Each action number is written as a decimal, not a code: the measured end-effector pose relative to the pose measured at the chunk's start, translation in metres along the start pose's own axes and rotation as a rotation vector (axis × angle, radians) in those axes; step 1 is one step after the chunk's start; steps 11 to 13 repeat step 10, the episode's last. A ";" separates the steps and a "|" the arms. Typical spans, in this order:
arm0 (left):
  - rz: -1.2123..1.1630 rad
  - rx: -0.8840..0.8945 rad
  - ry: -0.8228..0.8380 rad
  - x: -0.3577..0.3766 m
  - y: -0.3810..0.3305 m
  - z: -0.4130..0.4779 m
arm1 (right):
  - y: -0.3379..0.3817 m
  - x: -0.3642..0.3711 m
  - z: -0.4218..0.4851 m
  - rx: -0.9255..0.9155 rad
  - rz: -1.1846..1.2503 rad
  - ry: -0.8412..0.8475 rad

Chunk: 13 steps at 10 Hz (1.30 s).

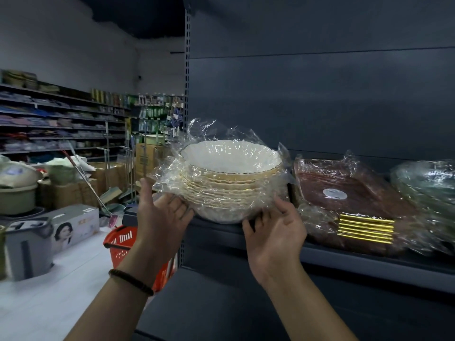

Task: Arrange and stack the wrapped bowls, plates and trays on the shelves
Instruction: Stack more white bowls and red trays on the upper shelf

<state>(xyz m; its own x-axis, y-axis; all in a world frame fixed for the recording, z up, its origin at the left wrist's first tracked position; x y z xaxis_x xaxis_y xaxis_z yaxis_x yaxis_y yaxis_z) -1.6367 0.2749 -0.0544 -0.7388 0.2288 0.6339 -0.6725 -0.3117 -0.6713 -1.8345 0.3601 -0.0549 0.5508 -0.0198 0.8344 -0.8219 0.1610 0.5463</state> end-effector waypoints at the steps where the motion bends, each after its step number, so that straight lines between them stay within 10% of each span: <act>1: 0.008 -0.004 0.002 0.012 0.001 -0.016 | 0.003 -0.006 -0.017 -0.050 0.014 0.023; 8: 0.019 -0.011 -0.031 0.036 0.000 -0.042 | 0.018 -0.019 -0.055 0.071 -0.398 -0.042; 10: 0.589 0.214 0.026 0.024 -0.003 -0.077 | 0.046 -0.043 -0.084 -0.099 -1.002 -0.180; 13: 0.589 0.214 0.026 0.024 -0.003 -0.077 | 0.046 -0.043 -0.084 -0.099 -1.002 -0.180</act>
Point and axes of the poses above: each hand's wrist, its own z-axis towards the middle knuckle, its own x-axis out of the palm, y = z × x, the point moved 8 cm from there along z, towards the middle knuckle, and after that the axes turned 12 degrees about x, right-handed, at the moved point
